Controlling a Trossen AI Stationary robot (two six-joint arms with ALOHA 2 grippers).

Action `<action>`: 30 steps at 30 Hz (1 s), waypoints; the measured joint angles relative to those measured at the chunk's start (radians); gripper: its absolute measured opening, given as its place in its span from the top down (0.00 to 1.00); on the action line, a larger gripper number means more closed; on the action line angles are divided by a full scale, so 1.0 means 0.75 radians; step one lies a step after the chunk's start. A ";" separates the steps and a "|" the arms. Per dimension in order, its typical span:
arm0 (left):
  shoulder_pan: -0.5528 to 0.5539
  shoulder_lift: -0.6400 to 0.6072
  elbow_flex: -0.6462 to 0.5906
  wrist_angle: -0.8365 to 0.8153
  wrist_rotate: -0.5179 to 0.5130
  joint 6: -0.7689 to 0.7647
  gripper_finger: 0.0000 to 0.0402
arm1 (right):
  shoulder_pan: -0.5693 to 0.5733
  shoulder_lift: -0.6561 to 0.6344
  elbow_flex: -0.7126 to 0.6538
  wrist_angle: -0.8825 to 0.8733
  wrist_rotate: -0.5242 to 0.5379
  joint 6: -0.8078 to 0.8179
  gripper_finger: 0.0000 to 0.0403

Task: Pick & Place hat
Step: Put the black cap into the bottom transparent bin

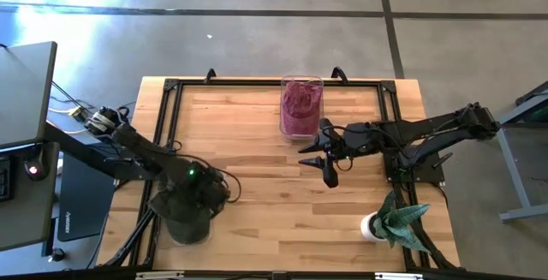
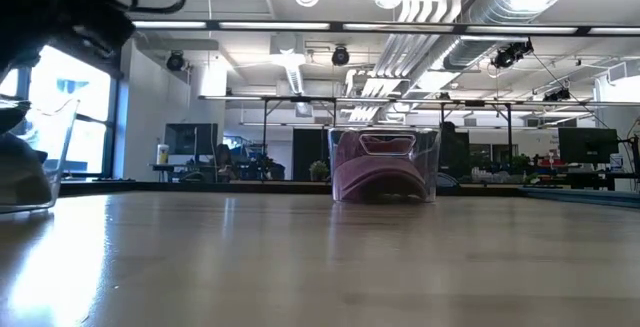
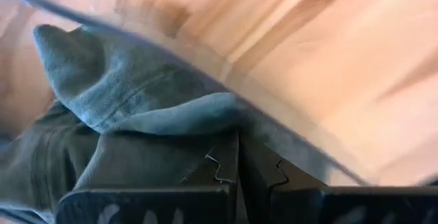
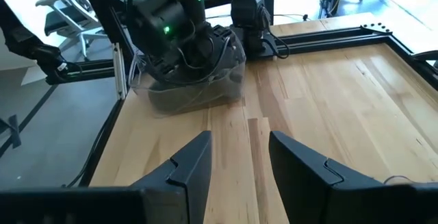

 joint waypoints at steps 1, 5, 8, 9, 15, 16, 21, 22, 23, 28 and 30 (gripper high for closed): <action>0.014 0.000 0.027 -0.004 0.008 0.017 0.99 | 0.000 0.000 0.000 0.000 0.000 0.006 0.65; 0.045 -0.028 0.173 -0.093 0.047 0.072 0.99 | 0.000 0.000 0.000 0.002 0.010 0.028 0.65; 0.048 -0.032 0.308 -0.186 0.080 0.079 0.99 | 0.001 0.000 0.000 0.007 0.035 0.028 0.65; 0.047 -0.031 0.352 -0.228 0.093 0.067 0.99 | 0.000 0.000 0.000 0.009 0.045 0.023 0.65; 0.024 -0.035 0.582 -0.416 0.358 -0.117 0.99 | 0.001 0.000 0.000 0.009 0.060 -0.012 0.65; 0.004 -0.047 0.598 -0.420 0.412 -0.166 0.99 | 0.001 0.000 0.000 0.009 0.060 -0.026 0.65; -0.176 -0.081 0.607 -0.421 0.628 -0.532 1.00 | 0.001 0.000 0.000 -0.003 0.059 -0.085 0.65; -0.221 -0.085 0.607 -0.432 0.629 -0.621 1.00 | 0.001 0.000 0.000 -0.006 0.056 -0.098 0.65; -0.261 -0.092 0.607 -0.437 0.632 -0.712 1.00 | 0.001 0.000 0.000 -0.009 0.055 -0.106 0.65; -0.403 -0.099 0.600 -0.543 0.633 -1.026 1.00 | 0.001 -0.001 0.000 -0.008 0.055 -0.177 0.65; -0.435 -0.101 0.564 -0.559 0.631 -1.081 1.00 | 0.001 -0.001 0.000 -0.007 0.054 -0.203 0.65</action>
